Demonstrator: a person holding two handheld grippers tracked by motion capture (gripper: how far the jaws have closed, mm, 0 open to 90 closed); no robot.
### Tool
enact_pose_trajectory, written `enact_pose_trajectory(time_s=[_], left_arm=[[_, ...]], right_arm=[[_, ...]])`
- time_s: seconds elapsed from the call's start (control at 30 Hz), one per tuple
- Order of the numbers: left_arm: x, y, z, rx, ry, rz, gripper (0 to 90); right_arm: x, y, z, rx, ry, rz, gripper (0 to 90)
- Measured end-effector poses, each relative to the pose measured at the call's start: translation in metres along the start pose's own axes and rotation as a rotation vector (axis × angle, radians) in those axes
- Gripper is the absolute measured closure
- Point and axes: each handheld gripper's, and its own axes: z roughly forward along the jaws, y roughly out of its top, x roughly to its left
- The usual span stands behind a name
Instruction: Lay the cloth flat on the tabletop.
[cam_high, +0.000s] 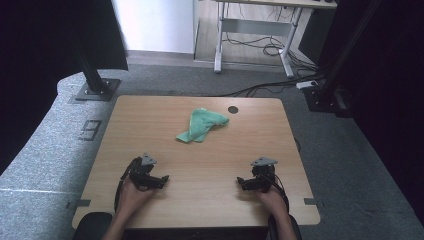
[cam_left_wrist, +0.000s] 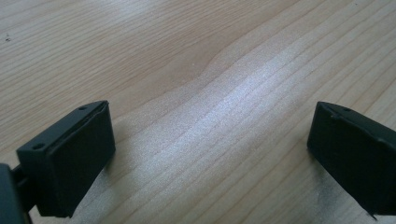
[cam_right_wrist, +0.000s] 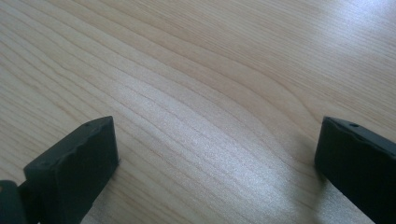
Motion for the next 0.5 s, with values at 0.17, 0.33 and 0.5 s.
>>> enact_pose_trajectory(time_s=[0.17, 0.33, 0.5], left_arm=[[-0.0006, 0.0004, 0.0006, 0.002, 0.001, -0.001, 0.0], [-0.0012, 0.0009, 0.0011, 0.002, 0.007, -0.009, 0.0], [-0.0015, 0.0011, 0.0012, 0.003, 0.010, -0.011, 0.0]], right_arm=[[0.0000, 0.0001, 0.0002, 0.000, -0.002, 0.000, 0.0], [0.0003, 0.0002, 0.0003, 0.000, -0.003, 0.003, 0.0], [0.0007, 0.0002, 0.0002, 0.000, -0.005, 0.006, 0.0]])
